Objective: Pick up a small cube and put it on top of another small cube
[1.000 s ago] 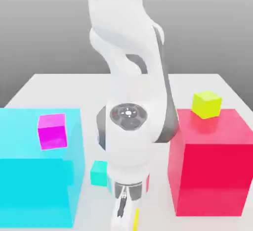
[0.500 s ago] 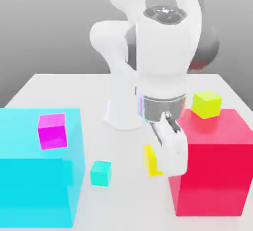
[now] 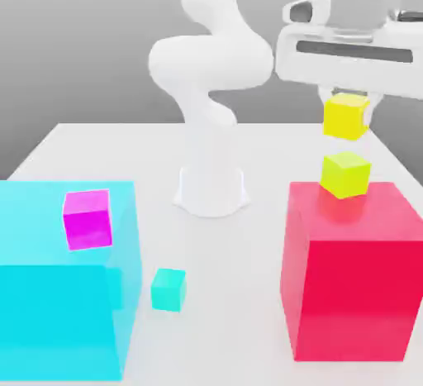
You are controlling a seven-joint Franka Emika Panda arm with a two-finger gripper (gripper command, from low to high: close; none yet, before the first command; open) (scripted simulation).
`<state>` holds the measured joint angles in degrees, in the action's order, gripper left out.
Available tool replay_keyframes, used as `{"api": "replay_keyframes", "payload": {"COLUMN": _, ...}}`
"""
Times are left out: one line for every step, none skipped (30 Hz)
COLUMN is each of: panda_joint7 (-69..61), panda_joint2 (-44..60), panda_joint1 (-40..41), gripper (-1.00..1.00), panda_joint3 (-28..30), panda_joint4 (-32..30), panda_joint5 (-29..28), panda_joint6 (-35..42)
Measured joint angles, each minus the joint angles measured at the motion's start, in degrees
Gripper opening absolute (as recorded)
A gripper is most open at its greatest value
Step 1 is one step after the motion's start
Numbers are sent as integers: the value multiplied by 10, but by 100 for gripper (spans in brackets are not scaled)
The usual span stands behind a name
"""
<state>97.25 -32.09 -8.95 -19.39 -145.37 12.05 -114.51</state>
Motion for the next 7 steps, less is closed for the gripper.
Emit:
{"api": "replay_keyframes", "payload": {"panda_joint7": 1, "panda_joint2": 5, "panda_joint1": -3, "gripper": -100, "panda_joint3": -5, "panda_joint4": -12, "panda_joint5": 0, "panda_joint6": -17}}
{"api": "replay_keyframes", "payload": {"panda_joint7": 1, "panda_joint2": 11, "panda_joint1": -3, "gripper": -100, "panda_joint3": -11, "panda_joint4": -27, "panda_joint5": 2, "panda_joint6": -38}}
{"api": "replay_keyframes", "payload": {"panda_joint7": 1, "panda_joint2": 19, "panda_joint1": -4, "gripper": -100, "panda_joint3": -16, "panda_joint4": -42, "panda_joint5": 4, "panda_joint6": -61}}
{"api": "replay_keyframes", "payload": {"panda_joint7": 1, "panda_joint2": 25, "panda_joint1": -4, "gripper": 100, "panda_joint3": -19, "panda_joint4": -52, "panda_joint5": 5, "panda_joint6": -77}}
{"api": "replay_keyframes", "payload": {"panda_joint7": 1, "panda_joint2": 25, "panda_joint1": -4, "gripper": 100, "panda_joint3": -19, "panda_joint4": -52, "panda_joint5": 5, "panda_joint6": -77}}
{"api": "replay_keyframes", "payload": {"panda_joint7": 1, "panda_joint2": 25, "panda_joint1": -4, "gripper": 100, "panda_joint3": -19, "panda_joint4": -52, "panda_joint5": 5, "panda_joint6": -77}}
{"api": "replay_keyframes", "payload": {"panda_joint7": 1, "panda_joint2": 25, "panda_joint1": -4, "gripper": 100, "panda_joint3": -19, "panda_joint4": -52, "panda_joint5": 5, "panda_joint6": -77}}
